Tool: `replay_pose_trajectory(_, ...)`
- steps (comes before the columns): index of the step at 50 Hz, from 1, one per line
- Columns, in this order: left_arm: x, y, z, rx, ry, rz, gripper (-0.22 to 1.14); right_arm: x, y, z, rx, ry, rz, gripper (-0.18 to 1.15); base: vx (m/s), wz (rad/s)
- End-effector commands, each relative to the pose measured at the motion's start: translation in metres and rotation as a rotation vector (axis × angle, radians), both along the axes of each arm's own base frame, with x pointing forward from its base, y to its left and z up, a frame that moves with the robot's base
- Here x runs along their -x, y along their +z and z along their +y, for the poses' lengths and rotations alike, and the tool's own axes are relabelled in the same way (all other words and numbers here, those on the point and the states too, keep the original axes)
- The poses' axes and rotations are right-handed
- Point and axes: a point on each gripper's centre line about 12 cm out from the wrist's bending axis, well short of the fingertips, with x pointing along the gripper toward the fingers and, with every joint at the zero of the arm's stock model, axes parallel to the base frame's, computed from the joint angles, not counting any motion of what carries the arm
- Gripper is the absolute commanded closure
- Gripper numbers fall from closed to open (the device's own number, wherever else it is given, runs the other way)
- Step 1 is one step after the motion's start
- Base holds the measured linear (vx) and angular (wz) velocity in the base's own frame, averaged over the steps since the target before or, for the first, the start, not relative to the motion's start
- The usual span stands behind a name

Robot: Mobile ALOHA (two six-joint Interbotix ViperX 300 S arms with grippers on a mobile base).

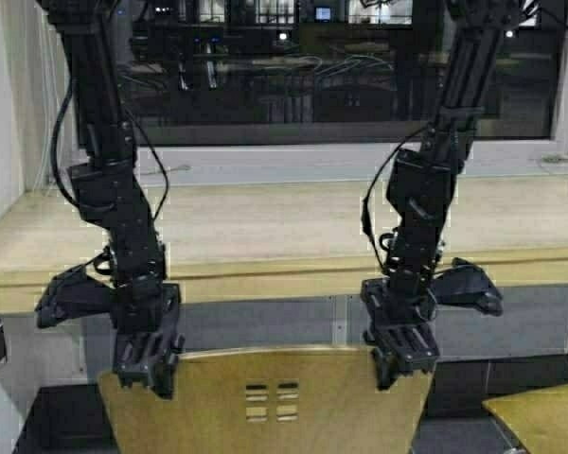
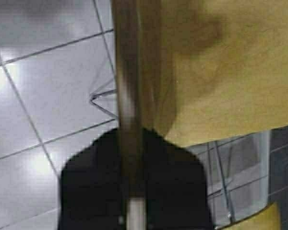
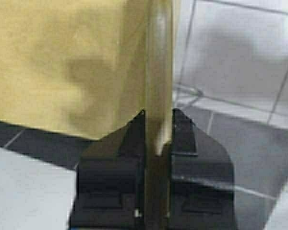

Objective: Push the chairs under the table

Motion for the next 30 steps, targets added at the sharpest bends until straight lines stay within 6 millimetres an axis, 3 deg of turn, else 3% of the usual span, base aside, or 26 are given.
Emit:
replay_pose_trajectory(1, -0.013, 0.009, 0.007, -0.002, 0.004, -0.038, 0.9, -0.016, 0.009, 0.01, -0.007, 0.043, -0.05, 0.92, 0.14, -0.01)
replay_pose_trajectory(17, -0.028, 0.016, 0.013, 0.003, 0.002, -0.072, 0.9, -0.042, 0.019, 0.019, -0.05, 0.046, -0.081, 0.92, 0.15, 0.0)
replay_pose_trajectory(30, -0.034, 0.014, 0.01, 0.004, -0.011, -0.083, 0.9, -0.036, 0.01, 0.007, -0.037, 0.034, -0.049, 0.92, 0.2, 0.08)
